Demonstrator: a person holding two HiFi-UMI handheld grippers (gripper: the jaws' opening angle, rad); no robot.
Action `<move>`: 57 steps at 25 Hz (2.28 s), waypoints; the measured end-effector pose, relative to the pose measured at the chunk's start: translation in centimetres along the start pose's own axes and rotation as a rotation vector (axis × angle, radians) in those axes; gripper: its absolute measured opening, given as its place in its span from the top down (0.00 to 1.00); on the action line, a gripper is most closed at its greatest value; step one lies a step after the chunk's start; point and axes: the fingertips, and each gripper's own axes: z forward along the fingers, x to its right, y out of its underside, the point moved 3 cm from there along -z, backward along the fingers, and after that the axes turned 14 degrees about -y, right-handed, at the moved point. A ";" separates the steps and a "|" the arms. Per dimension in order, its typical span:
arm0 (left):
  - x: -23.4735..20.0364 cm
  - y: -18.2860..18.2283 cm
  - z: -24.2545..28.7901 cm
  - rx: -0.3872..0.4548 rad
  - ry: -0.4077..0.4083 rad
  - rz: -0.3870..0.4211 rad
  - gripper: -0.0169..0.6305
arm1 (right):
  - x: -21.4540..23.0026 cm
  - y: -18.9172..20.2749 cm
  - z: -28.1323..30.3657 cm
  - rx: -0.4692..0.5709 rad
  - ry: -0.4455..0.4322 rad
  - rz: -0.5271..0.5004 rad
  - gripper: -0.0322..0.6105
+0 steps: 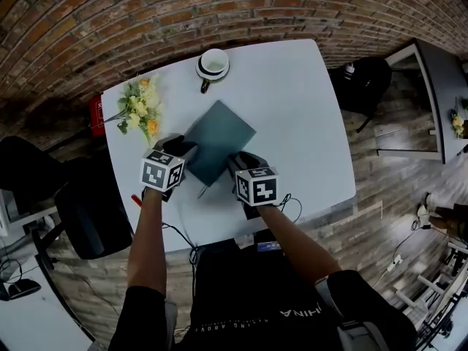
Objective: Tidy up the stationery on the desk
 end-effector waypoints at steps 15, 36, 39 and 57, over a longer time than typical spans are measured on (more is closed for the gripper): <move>8.6 4.4 -2.8 -0.058 -0.061 -0.170 0.67 | 3.5 0.2 -4.1 -0.086 -0.049 -0.111 0.81; 14.0 6.6 -4.0 -0.012 -0.087 -0.377 0.74 | 5.3 -0.3 -5.7 -0.132 -0.065 -0.274 0.85; 13.4 6.5 -4.3 -0.009 -0.114 -0.356 0.74 | 5.3 -0.2 -5.6 -0.133 -0.072 -0.258 0.84; 12.0 4.1 -2.2 -0.009 -0.126 -0.259 0.70 | 3.9 1.5 -5.2 -0.036 0.025 -0.145 0.66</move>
